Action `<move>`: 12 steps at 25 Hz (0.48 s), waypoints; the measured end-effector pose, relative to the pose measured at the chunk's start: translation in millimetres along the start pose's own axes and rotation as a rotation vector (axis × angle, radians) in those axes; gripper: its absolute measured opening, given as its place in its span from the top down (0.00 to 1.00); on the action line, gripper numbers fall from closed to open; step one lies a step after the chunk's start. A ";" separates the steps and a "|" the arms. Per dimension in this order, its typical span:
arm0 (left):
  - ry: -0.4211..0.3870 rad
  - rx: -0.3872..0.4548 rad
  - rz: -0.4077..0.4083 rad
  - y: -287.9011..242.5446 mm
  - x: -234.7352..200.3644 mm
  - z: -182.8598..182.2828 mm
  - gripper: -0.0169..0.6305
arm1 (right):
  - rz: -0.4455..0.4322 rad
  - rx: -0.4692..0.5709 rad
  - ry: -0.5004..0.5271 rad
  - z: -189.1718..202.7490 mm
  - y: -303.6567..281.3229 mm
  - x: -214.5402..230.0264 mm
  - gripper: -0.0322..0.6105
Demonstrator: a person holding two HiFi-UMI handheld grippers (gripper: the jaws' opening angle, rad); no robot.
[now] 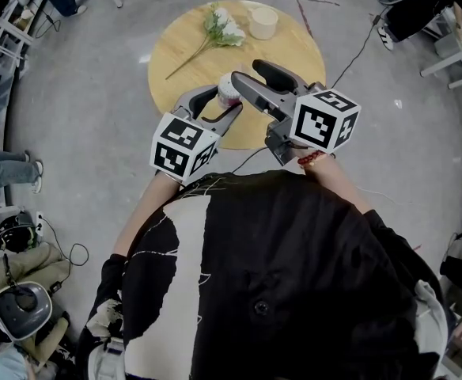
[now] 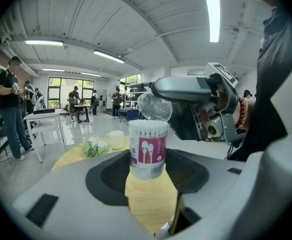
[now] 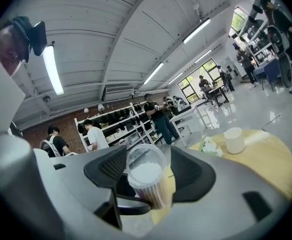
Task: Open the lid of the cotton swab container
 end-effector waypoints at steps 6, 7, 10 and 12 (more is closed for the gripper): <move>0.004 0.010 0.005 1.0 -1.0 0.1 0.61 | 0.000 0.016 -0.011 -0.8 1.2 0.4 0.51; 0.006 0.011 0.005 1.1 -1.2 0.1 0.61 | 0.000 0.018 -0.014 -0.8 1.2 0.4 0.51; 0.023 0.015 0.005 2.2 -0.6 1.3 0.61 | 0.000 0.021 -0.019 -0.4 3.1 0.1 0.51; 0.035 0.018 0.003 2.8 -0.2 2.3 0.61 | 0.000 0.025 -0.028 -0.4 5.1 0.7 0.51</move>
Point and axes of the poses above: the fingertips, and each gripper's own axes: y backward along the fingers, x to its right, z out of its underside, the point moved 4 cm from there along y, backward along the fingers, and after that the axes turned 6 degrees about z, right-handed, at the moved point
